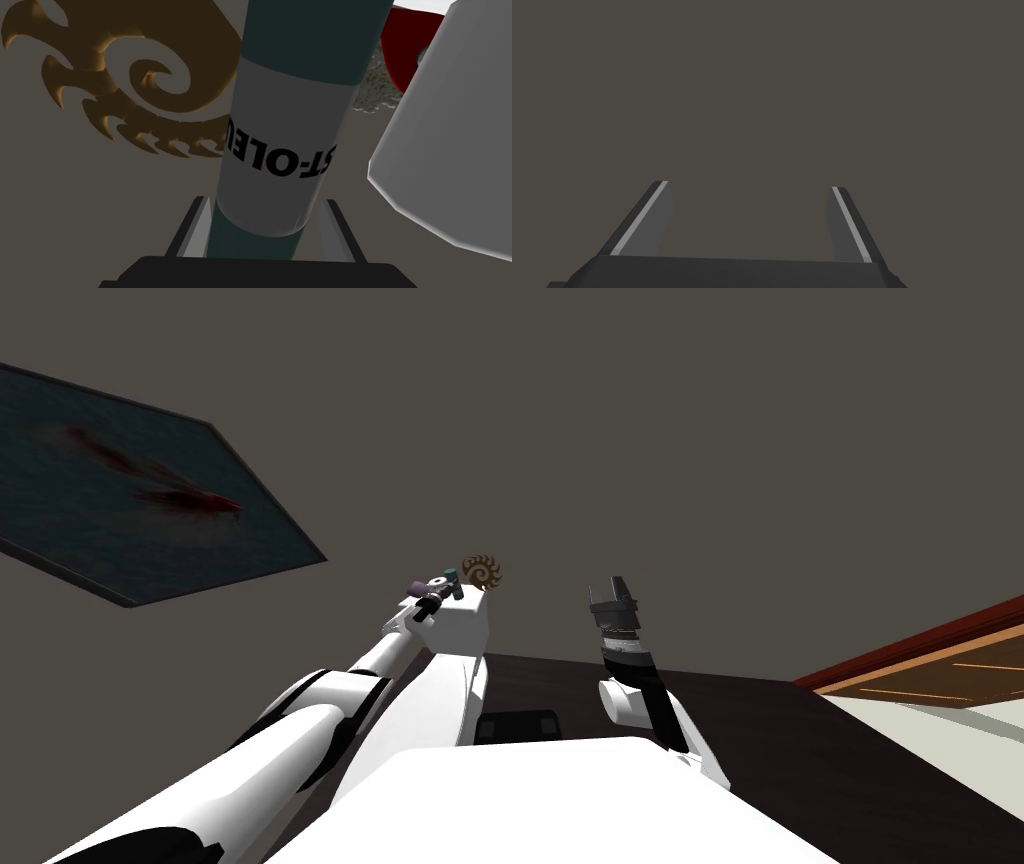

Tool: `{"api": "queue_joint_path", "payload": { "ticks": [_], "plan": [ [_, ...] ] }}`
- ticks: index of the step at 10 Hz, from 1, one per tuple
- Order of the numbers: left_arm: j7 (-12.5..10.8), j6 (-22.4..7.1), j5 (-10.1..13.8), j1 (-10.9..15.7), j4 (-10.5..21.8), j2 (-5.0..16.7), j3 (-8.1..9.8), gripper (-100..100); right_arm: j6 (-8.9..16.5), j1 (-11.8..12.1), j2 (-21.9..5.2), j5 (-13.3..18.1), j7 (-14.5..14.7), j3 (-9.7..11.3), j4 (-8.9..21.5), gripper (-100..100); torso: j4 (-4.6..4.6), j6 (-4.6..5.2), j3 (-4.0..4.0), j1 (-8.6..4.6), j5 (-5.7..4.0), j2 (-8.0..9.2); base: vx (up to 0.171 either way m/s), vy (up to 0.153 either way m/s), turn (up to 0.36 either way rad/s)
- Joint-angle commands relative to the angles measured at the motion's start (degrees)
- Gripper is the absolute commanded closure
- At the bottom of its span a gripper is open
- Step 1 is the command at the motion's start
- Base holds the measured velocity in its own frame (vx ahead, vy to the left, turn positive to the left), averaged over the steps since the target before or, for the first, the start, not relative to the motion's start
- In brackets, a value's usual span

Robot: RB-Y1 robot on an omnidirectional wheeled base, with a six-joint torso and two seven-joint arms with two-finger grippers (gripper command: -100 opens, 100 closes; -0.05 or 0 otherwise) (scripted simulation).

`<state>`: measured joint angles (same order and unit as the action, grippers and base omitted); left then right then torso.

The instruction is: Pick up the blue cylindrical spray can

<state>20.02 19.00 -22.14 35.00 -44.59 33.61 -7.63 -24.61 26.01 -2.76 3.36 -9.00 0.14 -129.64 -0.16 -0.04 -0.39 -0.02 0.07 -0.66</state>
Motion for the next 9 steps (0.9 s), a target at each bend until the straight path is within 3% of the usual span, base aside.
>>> {"api": "queue_joint_path", "payload": {
  "ticks": [1, 2, 5, 6, 9],
  "plan": [
    [0.06, 0.49, 0.06, -2.64, -2.12, 0.09, 0.47, 100, 0.00, 0.00, 0.00, 0.00, 0.00, 0.00, 0.00, 0, 0.00, 0.00, 0.00, 0.00, 0.00, 0.00, 0.070, -0.009, 0.009],
    [-0.70, -0.38, 0.02, -4.17, -3.82, 0.89, 2.17, 100, 0.00, -0.01, 0.00, 0.00, 0.00, 0.00, 0.00, 0, -0.06, 0.03, -0.01, 0.03, 0.04, 0.05, 0.105, -0.015, -0.007],
    [-0.70, -0.38, 0.02, -9.27, -9.34, 0.89, 2.17, 100, 0.00, -0.01, 0.00, 0.00, 0.00, 0.00, 0.00, 0, -0.22, 0.03, -0.13, 0.10, 0.14, -0.02, 0.062, -0.003, 0.006],
    [-1.46, -1.25, -0.02, -10.75, -11.12, 1.70, 3.88, 100, 0.00, -0.01, 0.00, 0.00, 0.00, 0.00, 0.00, 0, -0.41, 0.07, -0.17, 0.13, 0.28, 0.09, 0.073, -0.002, -0.011],
    [-1.46, -1.25, -0.02, -15.51, -16.06, 1.70, 3.88, 100, 0.00, -0.01, 0.00, 0.00, 0.00, 0.00, 0.00, 0, -0.58, 0.05, -0.36, 0.13, 0.37, -0.12, 0.057, -0.011, 0.007]
  ]
}}
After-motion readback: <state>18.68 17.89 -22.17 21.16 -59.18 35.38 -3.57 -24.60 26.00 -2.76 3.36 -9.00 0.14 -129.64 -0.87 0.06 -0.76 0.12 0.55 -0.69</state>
